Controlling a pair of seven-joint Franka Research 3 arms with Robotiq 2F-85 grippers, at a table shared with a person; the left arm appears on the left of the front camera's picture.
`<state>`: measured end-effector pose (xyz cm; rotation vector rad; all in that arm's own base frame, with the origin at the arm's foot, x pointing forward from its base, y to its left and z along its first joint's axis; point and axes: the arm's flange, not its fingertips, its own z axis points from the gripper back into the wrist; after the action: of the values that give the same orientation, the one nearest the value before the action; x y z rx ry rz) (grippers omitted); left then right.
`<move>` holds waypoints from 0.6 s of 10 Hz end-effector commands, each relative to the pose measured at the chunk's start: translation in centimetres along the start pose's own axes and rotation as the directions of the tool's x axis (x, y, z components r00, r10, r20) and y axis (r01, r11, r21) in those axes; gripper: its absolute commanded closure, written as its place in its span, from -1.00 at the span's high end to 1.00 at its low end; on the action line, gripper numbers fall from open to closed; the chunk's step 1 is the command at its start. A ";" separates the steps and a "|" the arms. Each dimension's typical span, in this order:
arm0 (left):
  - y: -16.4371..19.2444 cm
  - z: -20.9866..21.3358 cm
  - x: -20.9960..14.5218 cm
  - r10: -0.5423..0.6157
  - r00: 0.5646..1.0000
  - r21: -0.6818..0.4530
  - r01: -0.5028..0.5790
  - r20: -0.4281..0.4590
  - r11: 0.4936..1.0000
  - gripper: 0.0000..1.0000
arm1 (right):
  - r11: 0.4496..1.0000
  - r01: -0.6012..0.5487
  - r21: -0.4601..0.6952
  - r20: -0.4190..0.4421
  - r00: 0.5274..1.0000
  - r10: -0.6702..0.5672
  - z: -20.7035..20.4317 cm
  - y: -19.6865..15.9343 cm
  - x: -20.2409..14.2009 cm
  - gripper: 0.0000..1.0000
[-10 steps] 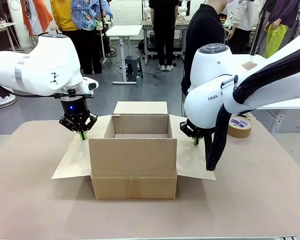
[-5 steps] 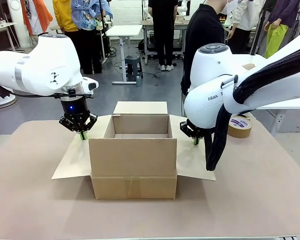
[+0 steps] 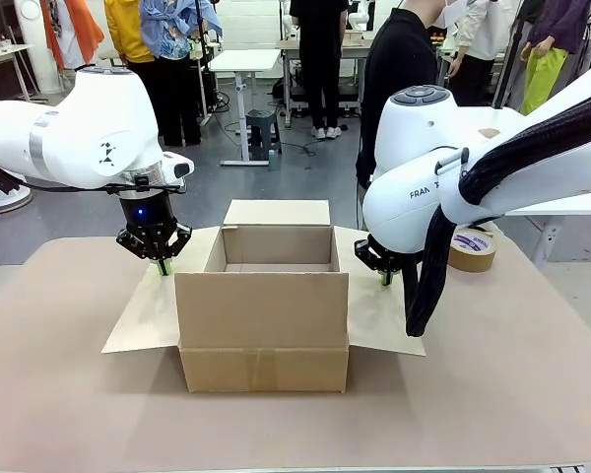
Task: Wrap the clocks to prevent damage.
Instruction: Once the human has placed the objects inside and stepped back, release both hands from the side flaps of the Package Box.
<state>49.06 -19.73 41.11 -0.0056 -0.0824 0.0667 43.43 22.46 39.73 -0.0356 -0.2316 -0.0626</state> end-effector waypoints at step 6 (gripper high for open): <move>0.0 -0.1 0.0 0.006 1.000 0.001 -0.006 -0.002 1.000 -0.99 | 1.000 0.001 0.000 0.000 1.000 -0.001 0.0 0.0 0.0 -0.98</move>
<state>49.06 -19.73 41.11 -0.0056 -0.0824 0.0667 43.43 22.46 39.73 -0.0356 -0.2316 -0.0626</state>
